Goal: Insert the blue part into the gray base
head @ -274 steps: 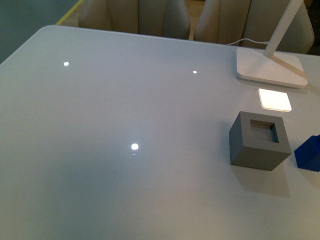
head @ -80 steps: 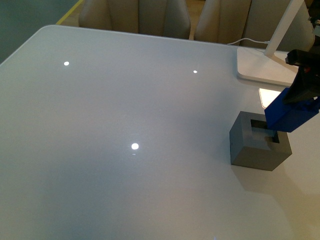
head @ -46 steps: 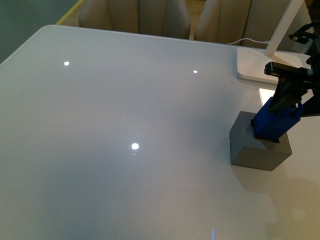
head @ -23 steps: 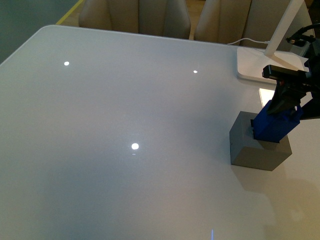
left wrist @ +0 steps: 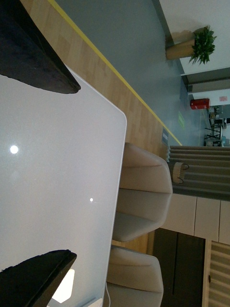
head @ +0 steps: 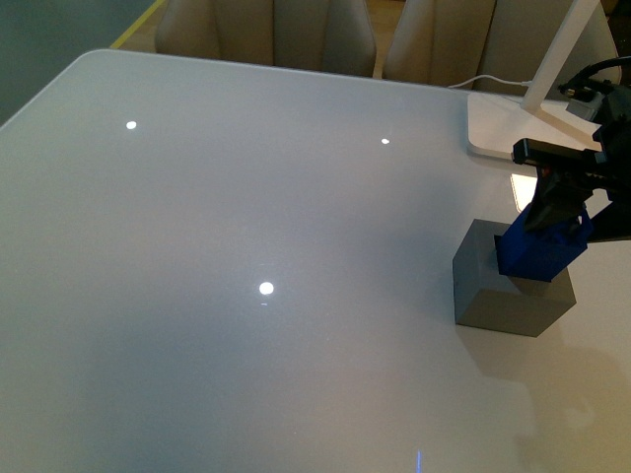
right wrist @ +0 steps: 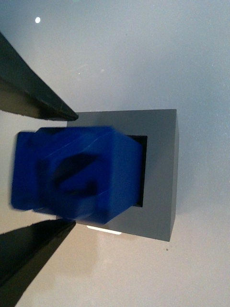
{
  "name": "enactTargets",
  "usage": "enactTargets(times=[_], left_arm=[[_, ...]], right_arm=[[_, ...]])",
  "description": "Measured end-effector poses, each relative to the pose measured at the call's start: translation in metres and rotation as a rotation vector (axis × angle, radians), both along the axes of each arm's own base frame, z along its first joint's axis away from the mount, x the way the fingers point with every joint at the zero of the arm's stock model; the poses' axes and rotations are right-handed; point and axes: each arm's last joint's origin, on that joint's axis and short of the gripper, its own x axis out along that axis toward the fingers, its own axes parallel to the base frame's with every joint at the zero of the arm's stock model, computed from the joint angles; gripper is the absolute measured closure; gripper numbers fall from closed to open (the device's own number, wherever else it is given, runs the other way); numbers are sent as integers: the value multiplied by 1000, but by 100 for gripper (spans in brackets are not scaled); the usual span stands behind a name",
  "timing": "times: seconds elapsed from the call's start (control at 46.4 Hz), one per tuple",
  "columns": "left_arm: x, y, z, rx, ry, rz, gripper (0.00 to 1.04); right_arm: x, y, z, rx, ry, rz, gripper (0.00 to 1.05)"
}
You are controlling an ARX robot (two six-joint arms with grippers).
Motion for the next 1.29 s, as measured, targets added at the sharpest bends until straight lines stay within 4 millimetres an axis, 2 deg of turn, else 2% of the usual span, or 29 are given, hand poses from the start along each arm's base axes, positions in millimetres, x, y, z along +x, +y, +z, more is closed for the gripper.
enactTargets(times=[0.215, 0.388, 0.517, 0.667, 0.754, 0.84, 0.883, 0.926, 0.969, 1.055, 1.12, 1.292], left_arm=[[0, 0, 0, 0, 0, 0, 7], [0, 0, 0, 0, 0, 0, 7], [0, 0, 0, 0, 0, 0, 7], [0, 0, 0, 0, 0, 0, 7], [0, 0, 0, 0, 0, 0, 7], [0, 0, 0, 0, 0, 0, 7], [0, 0, 0, 0, 0, 1, 7], [0, 0, 0, 0, 0, 1, 7], [0, 0, 0, 0, 0, 0, 7], [0, 0, 0, 0, 0, 0, 7], [0, 0, 0, 0, 0, 0, 7], [0, 0, 0, 0, 0, 0, 7]], right_arm=[[0, 1, 1, 19, -9, 3, 7], [-10, -6, 17, 19, -95, -6, 9], [-28, -13, 50, -35, -293, -19, 9], [-67, -13, 91, 7, -475, -29, 9], [-72, -14, 102, 1, -542, -36, 10], [-76, -16, 85, -70, -833, -32, 23], [-87, -18, 70, -85, -969, -15, 32], [-98, -20, 63, -89, -1055, -11, 39], [-109, -22, 63, -92, -1140, -11, 46], [-126, -27, 76, -98, -1281, -30, 62], [-136, -30, 77, -102, -1303, -31, 72], [-162, -37, 60, -93, -1266, 8, 102]])
